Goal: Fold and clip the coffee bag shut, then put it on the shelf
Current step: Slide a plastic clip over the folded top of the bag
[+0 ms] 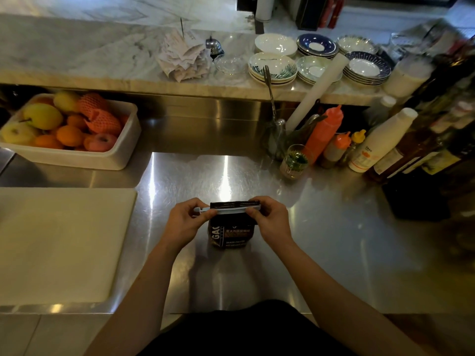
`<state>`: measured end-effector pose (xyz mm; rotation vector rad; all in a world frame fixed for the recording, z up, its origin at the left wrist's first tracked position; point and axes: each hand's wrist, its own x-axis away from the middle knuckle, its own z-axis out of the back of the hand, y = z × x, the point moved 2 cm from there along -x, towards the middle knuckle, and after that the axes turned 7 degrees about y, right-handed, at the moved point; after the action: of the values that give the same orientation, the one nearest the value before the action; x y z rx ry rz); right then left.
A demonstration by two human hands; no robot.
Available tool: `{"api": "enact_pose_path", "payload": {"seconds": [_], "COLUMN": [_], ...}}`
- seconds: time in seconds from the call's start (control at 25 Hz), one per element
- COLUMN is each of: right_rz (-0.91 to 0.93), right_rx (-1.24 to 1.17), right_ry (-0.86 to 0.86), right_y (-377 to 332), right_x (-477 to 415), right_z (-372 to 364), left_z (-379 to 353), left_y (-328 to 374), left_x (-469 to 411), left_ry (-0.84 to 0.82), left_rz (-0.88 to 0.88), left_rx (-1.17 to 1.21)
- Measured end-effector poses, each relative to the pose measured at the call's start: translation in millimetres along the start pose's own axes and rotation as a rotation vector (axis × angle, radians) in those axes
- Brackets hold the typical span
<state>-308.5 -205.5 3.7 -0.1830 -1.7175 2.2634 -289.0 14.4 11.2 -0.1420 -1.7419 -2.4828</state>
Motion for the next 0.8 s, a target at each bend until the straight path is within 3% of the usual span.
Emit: {"api": "enact_pose_path", "payload": {"seconds": [0.28,0.52,0.8], "right_rz": [0.026,0.060,0.046], "right_rx": [0.010,-0.023,-0.010], "right_ry": [-0.001,-0.013,-0.028], "right_y": [-1.5,0.4,3.1], "right_x": [2.2,7.5,1.9], "right_z": [1.5,-2.8,-1.6], "left_z": [0.0,-5.9,-7.6], "left_y": [-4.2,-18.3,-4.3], "left_x": [2.5,20.8,13.0], "left_ry": [0.028,0.094,0.111], "left_rz": [0.025,0.135,-0.011], "left_rx": [0.037,0.333,0.154]}}
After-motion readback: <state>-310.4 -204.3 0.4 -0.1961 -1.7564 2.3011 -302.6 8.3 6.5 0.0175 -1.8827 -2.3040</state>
